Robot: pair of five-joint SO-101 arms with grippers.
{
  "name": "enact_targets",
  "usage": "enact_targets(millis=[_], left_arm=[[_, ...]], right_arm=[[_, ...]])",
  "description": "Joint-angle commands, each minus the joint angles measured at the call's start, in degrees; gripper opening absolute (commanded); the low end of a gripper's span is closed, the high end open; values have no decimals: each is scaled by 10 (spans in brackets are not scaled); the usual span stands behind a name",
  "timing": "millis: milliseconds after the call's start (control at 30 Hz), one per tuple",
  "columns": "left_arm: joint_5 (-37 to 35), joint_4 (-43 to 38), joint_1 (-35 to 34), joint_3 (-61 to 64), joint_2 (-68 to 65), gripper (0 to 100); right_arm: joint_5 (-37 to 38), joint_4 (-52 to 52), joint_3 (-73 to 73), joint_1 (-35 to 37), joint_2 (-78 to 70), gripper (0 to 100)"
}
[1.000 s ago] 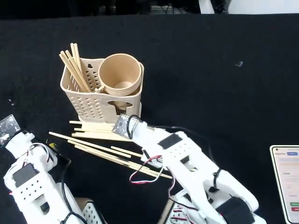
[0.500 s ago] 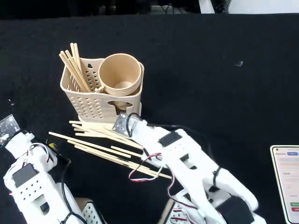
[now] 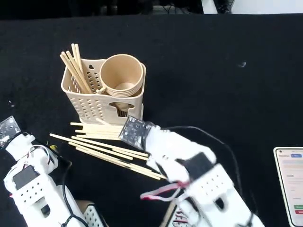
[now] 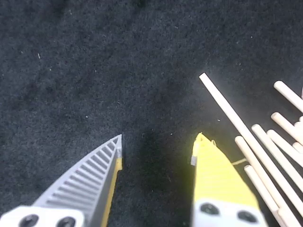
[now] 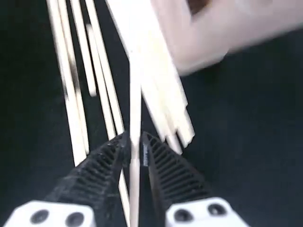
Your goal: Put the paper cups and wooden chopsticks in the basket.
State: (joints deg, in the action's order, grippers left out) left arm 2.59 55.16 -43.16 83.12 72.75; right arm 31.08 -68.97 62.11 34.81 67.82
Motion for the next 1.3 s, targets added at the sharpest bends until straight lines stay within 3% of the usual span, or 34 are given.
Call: enact_targets(millis=[0,133,367,500,600,700,1000,1267], left_arm=[[-2,-12,-1,-8,9,242],[-2,-12,-1,-8,9,242],[-2,-12,-1,-8,9,242],[-2,-12,-1,-7,9,242],[-2,-12,-1,-7,9,242],[-2,-12,-1,-7,9,242],[-2,-13,-1,-2,9,242],[-2,-13,0,-3,9,242]], right_arm=[[-91,-11,-103,80,95,11],[-168,109,-159,141,116,11],[-258,512,-92,144,15,11],[-265,778,-47,144,-93,11],[-264,907,-51,142,-179,11],[-264,957,-86,141,-258,11],[-264,965,-190,127,-458,11],[-265,930,-197,91,-507,28]])
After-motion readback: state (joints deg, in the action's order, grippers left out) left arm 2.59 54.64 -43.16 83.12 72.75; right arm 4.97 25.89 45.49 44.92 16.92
